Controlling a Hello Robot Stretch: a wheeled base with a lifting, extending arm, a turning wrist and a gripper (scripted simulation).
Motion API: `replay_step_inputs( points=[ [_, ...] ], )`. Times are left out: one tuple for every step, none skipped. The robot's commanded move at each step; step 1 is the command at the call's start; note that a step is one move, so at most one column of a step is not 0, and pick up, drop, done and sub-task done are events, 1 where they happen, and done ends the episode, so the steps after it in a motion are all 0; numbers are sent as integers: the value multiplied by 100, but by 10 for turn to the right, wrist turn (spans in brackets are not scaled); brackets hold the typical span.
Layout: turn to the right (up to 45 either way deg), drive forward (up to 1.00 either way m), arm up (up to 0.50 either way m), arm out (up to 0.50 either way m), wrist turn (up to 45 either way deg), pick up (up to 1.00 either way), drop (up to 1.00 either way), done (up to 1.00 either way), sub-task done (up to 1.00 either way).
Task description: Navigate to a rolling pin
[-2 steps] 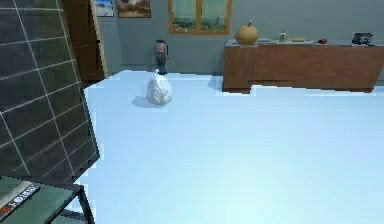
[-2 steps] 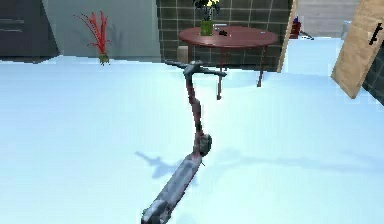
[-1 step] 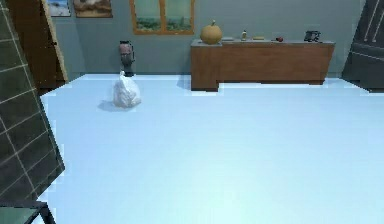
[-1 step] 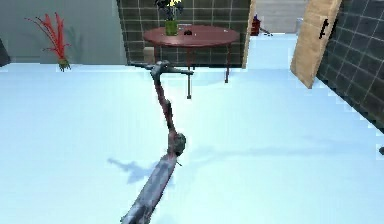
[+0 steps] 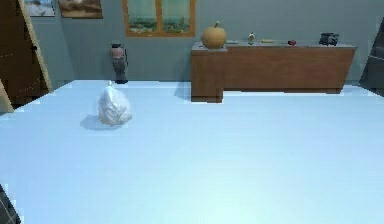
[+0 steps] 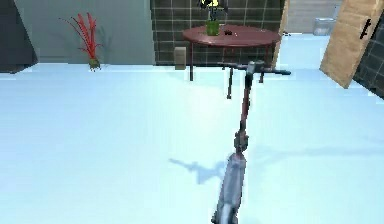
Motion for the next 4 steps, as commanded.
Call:
replay_step_inputs(
  points=[
    [330, 0, 0, 0, 0, 0, 0, 0, 0],
    [0, 100, 0, 0, 0, 0, 0, 0, 0],
    [0, 100, 0, 0, 0, 0, 0, 0, 0],
    [0, 100, 0, 0, 0, 0, 0, 0, 0]
  ],
)
